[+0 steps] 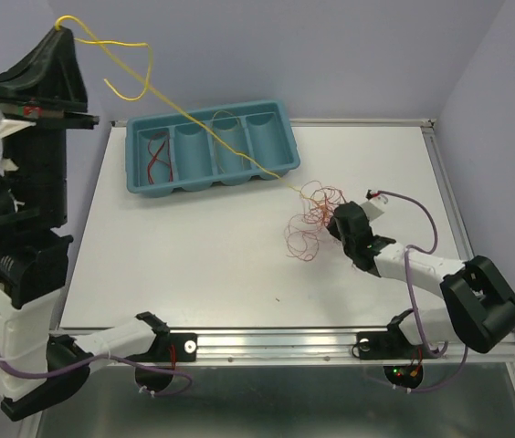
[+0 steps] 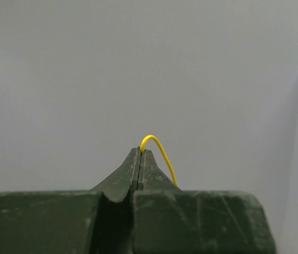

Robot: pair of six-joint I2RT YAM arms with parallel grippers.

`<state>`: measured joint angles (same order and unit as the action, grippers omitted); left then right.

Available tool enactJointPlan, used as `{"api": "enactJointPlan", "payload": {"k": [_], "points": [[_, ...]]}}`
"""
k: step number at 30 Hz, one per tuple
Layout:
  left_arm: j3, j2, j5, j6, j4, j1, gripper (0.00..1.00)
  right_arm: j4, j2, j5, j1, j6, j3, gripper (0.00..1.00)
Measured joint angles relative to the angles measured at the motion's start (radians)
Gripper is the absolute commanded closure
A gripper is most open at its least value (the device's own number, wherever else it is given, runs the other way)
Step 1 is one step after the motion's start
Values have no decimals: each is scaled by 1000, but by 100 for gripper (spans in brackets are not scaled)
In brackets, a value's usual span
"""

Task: Untangle the cables

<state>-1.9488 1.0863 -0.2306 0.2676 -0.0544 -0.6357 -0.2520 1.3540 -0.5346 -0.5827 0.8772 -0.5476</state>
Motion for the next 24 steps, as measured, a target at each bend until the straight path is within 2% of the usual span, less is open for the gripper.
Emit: {"api": "enactJointPlan", "payload": {"k": [2, 3, 4, 9, 19, 24], "points": [[12, -33, -40, 24, -18, 0, 100, 89, -30, -54, 32, 62, 0, 46], [14, -44, -44, 32, -24, 0, 100, 113, -40, -72, 39, 82, 0, 36], [19, -61, -42, 40, -33, 0, 100, 146, -62, -92, 50, 104, 0, 35], [25, -70, -37, 58, -46, 0, 100, 208, -124, -135, 58, 114, 0, 18], [108, -2, 100, 41, -6, 0, 100, 252, -163, -128, 58, -27, -52, 15], [110, 32, 8, 38, -5, 0, 100, 292, -181, -196, 81, -5, -83, 12]]}}
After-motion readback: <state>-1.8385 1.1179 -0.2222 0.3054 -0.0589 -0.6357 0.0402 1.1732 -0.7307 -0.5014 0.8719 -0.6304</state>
